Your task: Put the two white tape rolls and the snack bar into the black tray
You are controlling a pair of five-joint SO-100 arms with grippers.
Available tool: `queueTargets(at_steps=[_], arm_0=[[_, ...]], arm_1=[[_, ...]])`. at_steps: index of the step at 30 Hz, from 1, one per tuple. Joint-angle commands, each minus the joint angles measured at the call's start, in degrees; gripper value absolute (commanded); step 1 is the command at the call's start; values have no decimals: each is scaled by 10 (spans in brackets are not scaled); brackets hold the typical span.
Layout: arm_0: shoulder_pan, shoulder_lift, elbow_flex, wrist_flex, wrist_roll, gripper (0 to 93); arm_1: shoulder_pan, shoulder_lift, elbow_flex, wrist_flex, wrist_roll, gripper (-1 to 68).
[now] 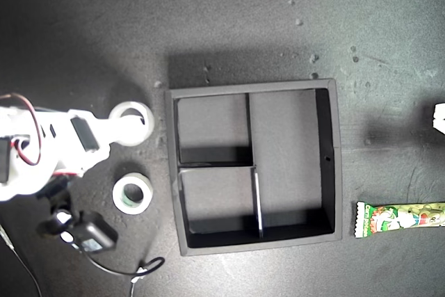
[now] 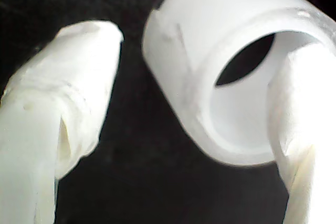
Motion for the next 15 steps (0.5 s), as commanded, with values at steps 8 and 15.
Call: queueTargets(at_steps=[8, 15], arm_0=[[-18, -60, -41, 4, 1, 205], [-52, -129, -92, 18, -4, 124]], arm_1=[[4, 3, 7, -5, -144, -3], [-23, 3, 7, -28, 15, -4]])
